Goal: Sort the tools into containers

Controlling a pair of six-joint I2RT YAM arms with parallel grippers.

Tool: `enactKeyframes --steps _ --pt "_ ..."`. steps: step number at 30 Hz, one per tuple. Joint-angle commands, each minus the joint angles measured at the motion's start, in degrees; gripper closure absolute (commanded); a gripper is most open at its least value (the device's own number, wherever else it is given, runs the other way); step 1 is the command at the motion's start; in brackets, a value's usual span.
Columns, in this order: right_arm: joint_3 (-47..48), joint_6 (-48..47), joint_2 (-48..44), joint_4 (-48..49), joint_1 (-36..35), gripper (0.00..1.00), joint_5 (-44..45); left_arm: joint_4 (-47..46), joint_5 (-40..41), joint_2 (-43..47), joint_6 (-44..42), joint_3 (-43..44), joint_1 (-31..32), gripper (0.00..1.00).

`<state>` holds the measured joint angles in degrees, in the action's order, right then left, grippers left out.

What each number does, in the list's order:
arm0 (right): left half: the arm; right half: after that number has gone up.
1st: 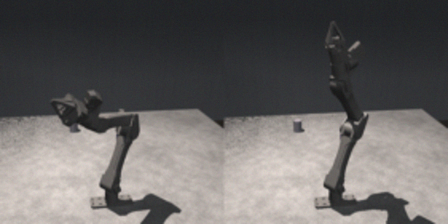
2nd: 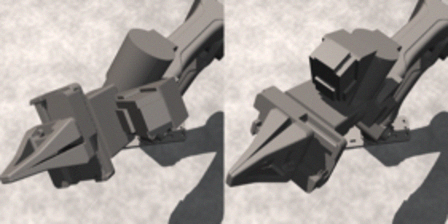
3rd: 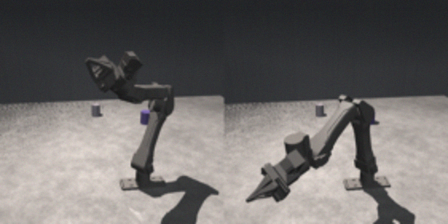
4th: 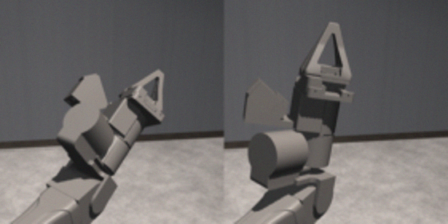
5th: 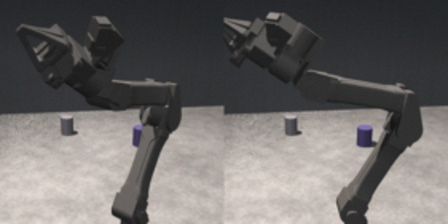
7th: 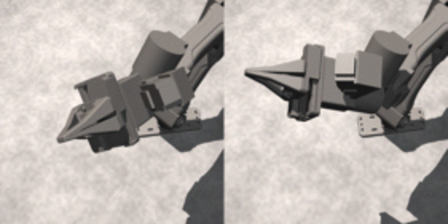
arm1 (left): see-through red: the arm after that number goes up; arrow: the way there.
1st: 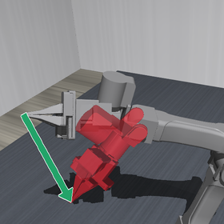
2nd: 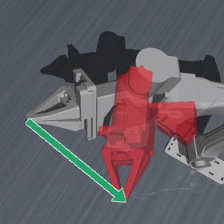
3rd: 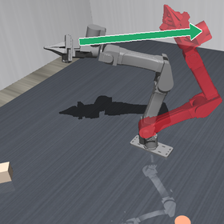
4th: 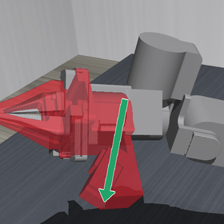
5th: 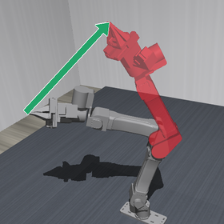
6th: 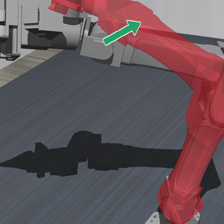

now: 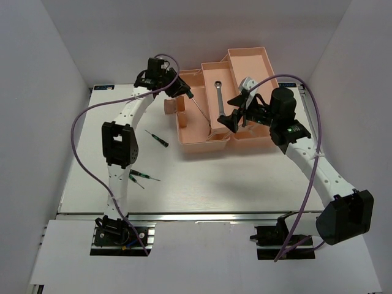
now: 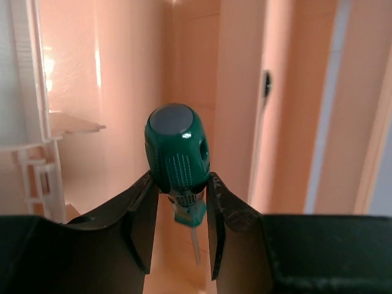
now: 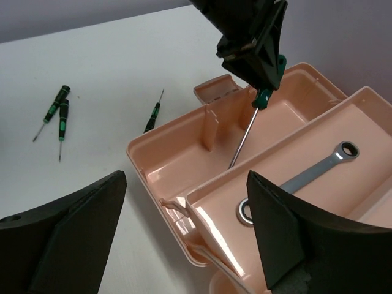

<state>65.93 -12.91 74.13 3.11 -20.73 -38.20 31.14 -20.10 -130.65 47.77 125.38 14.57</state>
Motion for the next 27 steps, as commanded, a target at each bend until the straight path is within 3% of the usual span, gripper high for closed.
enactKeyframes --steps 1,4,7,12,13,15,17,18,19,21,22,24,25,27 --pt "-1.15 -2.65 -1.88 -0.48 0.16 0.14 0.76 5.6 0.77 -1.36 -3.64 6.37 0.2 0.58" --pt "-0.81 -4.05 -0.66 -1.7 0.25 0.11 -2.56 4.2 0.23 0.13 -5.14 3.83 0.29 0.43" --pt "1.21 -5.11 3.12 -5.03 -0.27 0.11 -8.1 2.97 0.32 3.46 -6.81 1.27 0.2 0.4" --pt "10.33 -10.2 12.33 -11.89 -6.93 0.11 -8.04 7.17 6.11 10.91 -10.41 2.76 -0.85 0.41" --pt "11.92 -12.47 13.92 -14.08 -8.43 0.11 -7.25 8.23 7.78 12.86 -10.68 1.89 -1.29 0.45" --pt "16.39 -13.63 18.3 -15.42 -12.81 0.11 -6.46 10.26 13.31 18.47 -10.5 -5.62 -3.3 0.78" --pt "19.31 -12.59 21.39 -15.33 -16.08 0.18 -3.21 9.04 16.22 30.15 -9.89 -14.85 -5.42 1.0" --pt "22.63 -11.62 25.15 -15.33 -19.14 0.23 -1.72 8.07 17.54 34.72 -9.45 -25.78 -8.04 1.0" --pt "24.58 -9.96 27.36 -15.07 -20.39 0.4 1.51 7.28 17.46 43.9 -8.84 -31.37 -9.89 1.0" --pt "29.23 -4.69 34.89 -15.68 -23.11 0.66 4.26 7.09 17.37 52.21 -7.87 -41.14 -14.45 1.0" --pt "34.65 -2.76 37.82 -16.21 -23.74 0.73 7.49 8.23 17.89 55.73 -7.87 -48.4 -15.96 0.94" --pt "41.09 1.37 46.31 -19.27 -25.14 0.73 9.97 12.88 18.86 64.27 -7.87 -54.25 -17.9 0.76" --pt "47.47 2.61 49.15 -20.33 -25.67 0.69 13.72 14.29 19.3 66.64 -7.6 -59.41 -17.91 0.6" --pt "53.83 4.63 56.87 -23.31 -27.16 0.62 20.4 17.64 19.31 73.59 -5.68 -64.1 -17.91 0.51"
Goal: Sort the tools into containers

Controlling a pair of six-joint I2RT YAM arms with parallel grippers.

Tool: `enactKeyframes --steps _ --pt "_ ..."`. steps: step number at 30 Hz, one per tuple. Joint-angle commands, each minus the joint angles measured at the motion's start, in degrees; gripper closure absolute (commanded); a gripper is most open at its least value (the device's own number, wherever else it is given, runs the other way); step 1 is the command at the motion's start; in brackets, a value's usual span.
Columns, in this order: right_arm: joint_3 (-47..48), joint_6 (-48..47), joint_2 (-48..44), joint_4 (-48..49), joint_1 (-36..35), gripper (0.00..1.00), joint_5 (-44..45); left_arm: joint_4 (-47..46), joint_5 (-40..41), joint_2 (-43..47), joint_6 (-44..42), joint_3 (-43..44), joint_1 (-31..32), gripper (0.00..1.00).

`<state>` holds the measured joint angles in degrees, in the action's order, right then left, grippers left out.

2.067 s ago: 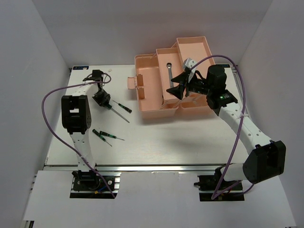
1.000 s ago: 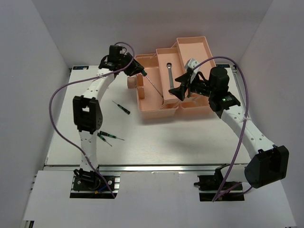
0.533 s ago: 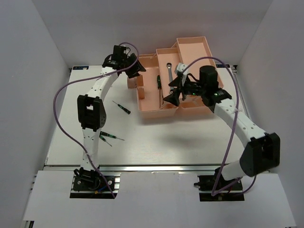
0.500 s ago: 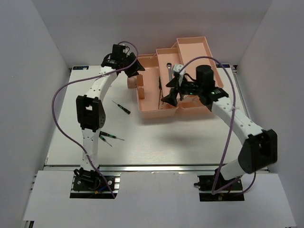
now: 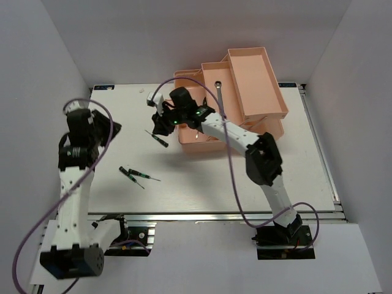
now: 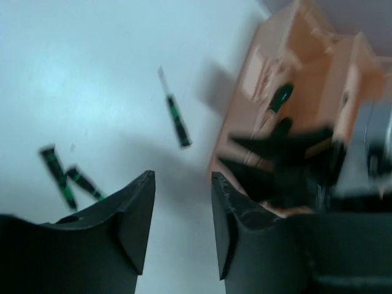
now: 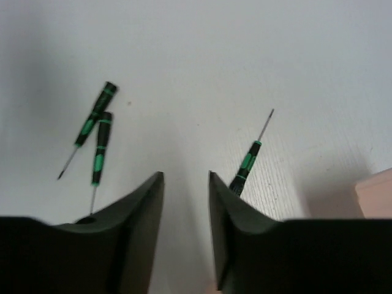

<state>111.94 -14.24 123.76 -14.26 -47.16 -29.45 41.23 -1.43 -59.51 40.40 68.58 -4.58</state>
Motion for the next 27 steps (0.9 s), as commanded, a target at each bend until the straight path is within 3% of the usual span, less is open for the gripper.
enactKeyframes --steps 1,4,7,15,20,27 --pt "10.46 6.41 9.45 -6.39 -1.27 0.55 13.44 8.33 2.82 4.64 2.57 -9.4 1.15 0.47" --pt "15.59 6.77 15.01 -5.08 -1.97 0.45 17.31 11.06 4.15 11.5 5.65 -15.39 1.15 0.46" --pt "12.69 5.89 16.5 -0.7 -2.06 0.43 19.33 13.61 5.3 14.68 7.23 -17.77 1.06 0.45" --pt "16.82 3.43 23.27 -1.56 -1.97 0.42 22.69 16.69 5.74 15.91 7.06 -19.44 1.15 0.45" --pt "16.91 2.29 25.29 -4.45 -2.24 0.48 22.33 15.9 5.56 15.3 7.15 -20.94 1.15 0.44" --pt "16.56 0.8 25.56 -9.8 -2.33 0.77 19.88 13.53 5.12 13.54 8.29 -23.49 1.06 0.43"
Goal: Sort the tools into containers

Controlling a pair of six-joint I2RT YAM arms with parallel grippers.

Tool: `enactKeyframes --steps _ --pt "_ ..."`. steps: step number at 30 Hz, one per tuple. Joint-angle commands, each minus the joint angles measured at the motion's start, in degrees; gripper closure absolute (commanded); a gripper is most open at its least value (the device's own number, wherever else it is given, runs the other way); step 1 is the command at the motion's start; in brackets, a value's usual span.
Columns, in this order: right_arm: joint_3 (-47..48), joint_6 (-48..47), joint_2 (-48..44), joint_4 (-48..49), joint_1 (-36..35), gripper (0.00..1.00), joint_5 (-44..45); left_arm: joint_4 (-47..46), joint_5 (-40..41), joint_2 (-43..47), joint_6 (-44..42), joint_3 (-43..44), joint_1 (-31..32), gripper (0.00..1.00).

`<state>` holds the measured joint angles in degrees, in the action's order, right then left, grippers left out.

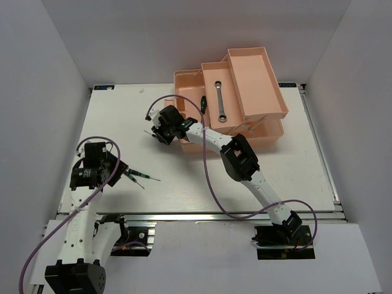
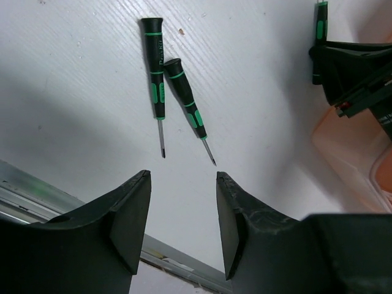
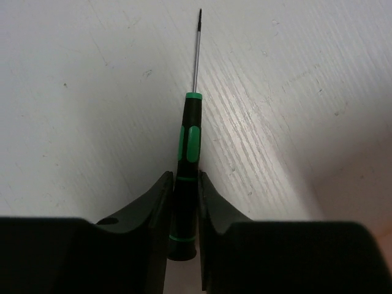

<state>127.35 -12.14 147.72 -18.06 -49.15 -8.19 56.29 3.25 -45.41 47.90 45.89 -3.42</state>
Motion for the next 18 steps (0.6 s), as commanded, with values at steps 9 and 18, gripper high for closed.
enactKeyframes --steps 9,18 --pt "-0.35 -2.71 -4.54 -12.6 0.19 1.0 -17.28 -7.77 2.2 -5.99 1.76 -5.45 -0.01 0.38" --pt "-1.4 9.32 -15.88 -9.27 1.68 1.0 -30.57 -16.56 4.49 -15.05 0.35 -6.78 -0.09 0.38"
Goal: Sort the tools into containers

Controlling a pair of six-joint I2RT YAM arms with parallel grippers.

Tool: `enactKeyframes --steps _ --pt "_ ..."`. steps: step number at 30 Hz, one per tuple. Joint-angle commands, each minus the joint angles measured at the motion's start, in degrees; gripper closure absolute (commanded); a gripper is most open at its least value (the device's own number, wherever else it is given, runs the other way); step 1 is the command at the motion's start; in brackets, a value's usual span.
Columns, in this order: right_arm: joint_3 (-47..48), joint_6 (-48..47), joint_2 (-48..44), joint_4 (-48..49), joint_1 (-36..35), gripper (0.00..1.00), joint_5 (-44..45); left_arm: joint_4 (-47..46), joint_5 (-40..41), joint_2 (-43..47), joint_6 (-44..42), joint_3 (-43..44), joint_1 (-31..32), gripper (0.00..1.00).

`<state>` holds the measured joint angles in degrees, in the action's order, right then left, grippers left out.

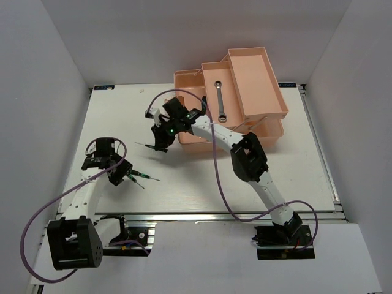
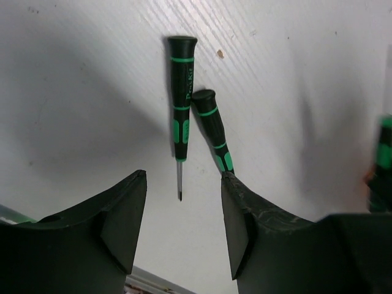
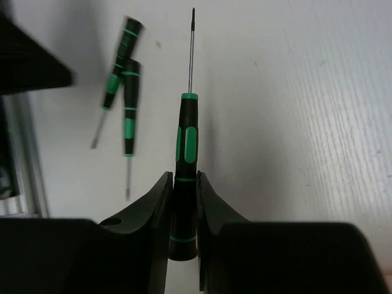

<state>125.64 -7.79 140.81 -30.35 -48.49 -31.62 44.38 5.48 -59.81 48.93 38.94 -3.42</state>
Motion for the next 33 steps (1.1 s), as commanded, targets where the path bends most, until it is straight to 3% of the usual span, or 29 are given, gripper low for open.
enactKeyframes --steps 1,7,15,18,25,26,28,31,33 --pt "0.65 5.68 -10.72 3.1 1.46 1.0 -7.84 -4.83 2.52 -1.88 -0.85 0.26 -0.1 0.38" --pt "-0.66 10.95 -21.51 8.45 4.88 1.0 -10.84 -6.41 5.77 -3.99 -2.52 0.26 -0.01 0.38" --pt "-7.69 9.38 -30.77 12.16 21.75 1.0 11.65 -9.31 7.62 -7.42 -4.36 0.53 -0.1 0.39" --pt "-9.27 6.23 -32.7 10.92 30.53 1.0 15.34 -10.01 7.53 -8.04 -5.07 0.52 -0.01 0.39" --pt "-17.79 0.6 -34.38 9.79 37.85 1.0 20.45 -11.33 7.53 -9.79 -6.56 1.31 -0.27 0.39" --pt "-19.72 -0.29 -34.38 9.69 38.29 0.93 20.63 -11.25 7.53 -10.15 -6.91 1.92 -0.27 0.39" --pt "-20.61 -1.69 -34.38 8.99 39.17 0.66 20.19 -11.25 7.45 -11.11 -7.18 2.54 -0.45 0.39" --pt "-22.28 -2.58 -35.6 8.64 40.23 0.42 17.47 -11.16 7.97 -12.26 -7.97 3.42 -0.62 0.39" --pt "-22.64 -2.67 -36.75 8.55 40.84 0.34 15.37 -11.33 8.32 -13.31 -8.23 3.69 -0.71 0.39"
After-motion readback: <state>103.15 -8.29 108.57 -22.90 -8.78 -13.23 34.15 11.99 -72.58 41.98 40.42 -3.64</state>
